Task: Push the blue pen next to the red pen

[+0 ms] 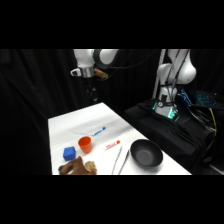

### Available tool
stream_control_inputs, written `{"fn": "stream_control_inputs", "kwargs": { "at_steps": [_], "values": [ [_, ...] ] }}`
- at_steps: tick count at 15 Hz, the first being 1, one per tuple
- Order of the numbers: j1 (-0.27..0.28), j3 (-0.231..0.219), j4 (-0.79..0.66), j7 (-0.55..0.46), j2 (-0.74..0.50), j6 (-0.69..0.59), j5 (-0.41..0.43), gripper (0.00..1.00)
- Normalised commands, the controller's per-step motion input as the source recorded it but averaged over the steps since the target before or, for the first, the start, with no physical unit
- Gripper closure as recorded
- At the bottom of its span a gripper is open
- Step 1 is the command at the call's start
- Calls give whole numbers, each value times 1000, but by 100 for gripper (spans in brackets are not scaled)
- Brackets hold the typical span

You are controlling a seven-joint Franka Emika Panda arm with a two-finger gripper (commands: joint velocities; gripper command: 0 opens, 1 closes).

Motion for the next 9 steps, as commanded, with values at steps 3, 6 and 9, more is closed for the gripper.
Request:
{"fn": "stream_control_inputs", "kwargs": {
  "at_steps": [3, 6, 9],
  "values": [
    [-78, -4, 123, -197, 305, 315, -107, 0],
    [-82, 14, 81, -182, 264, 381, -99, 0],
    [-92, 16, 62, -157, 218, 390, -121, 0]
  ]
}}
